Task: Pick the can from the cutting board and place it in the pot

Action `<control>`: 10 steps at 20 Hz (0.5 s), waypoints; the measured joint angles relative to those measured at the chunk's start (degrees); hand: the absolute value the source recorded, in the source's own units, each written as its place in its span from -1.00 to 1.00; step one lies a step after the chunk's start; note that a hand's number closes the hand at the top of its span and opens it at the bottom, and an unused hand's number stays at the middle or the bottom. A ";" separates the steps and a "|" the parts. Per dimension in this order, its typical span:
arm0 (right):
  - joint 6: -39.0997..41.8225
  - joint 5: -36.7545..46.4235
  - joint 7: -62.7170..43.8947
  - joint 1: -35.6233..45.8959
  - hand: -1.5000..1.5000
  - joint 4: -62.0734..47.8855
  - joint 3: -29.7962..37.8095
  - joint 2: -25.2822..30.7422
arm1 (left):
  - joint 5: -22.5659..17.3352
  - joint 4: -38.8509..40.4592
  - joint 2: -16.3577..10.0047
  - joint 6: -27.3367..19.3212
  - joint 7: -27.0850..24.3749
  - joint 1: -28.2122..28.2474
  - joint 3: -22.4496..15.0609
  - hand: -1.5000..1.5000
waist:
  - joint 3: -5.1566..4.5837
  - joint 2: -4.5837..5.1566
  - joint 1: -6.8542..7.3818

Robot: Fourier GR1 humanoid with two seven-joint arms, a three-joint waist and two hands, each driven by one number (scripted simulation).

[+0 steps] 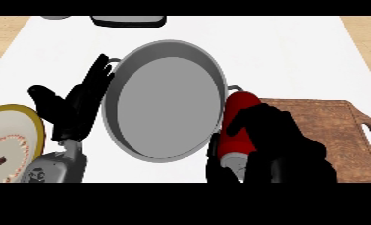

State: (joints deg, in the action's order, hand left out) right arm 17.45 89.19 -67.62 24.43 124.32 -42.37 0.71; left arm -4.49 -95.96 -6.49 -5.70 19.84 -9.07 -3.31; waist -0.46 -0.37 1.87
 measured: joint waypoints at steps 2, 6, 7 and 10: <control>-0.47 -1.24 -0.71 2.02 1.00 -1.82 1.66 0.03 | -0.16 0.11 -0.01 0.24 0.25 -0.55 -0.07 0.00 | 0.03 0.16 0.43; -1.08 -4.58 -1.80 6.11 1.00 -6.35 5.52 0.08 | 0.04 -0.19 0.40 0.28 0.53 -0.67 -0.82 0.00 | 0.09 0.32 1.31; -1.33 -5.52 -1.98 7.18 1.00 -7.97 6.63 0.08 | 0.07 -0.19 0.36 0.35 0.58 -0.93 -0.87 0.00 | 0.10 0.42 1.53; -2.27 -8.61 -2.72 10.60 1.00 -12.12 9.31 0.10 | -0.07 -0.42 0.50 0.44 1.11 -1.48 -1.04 0.00 | 0.16 0.50 1.99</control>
State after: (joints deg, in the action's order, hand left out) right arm 15.18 80.58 -70.34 35.03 112.20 -33.06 0.80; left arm -4.55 -96.39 -5.99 -5.26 20.95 -10.54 -4.35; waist -0.30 0.13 3.86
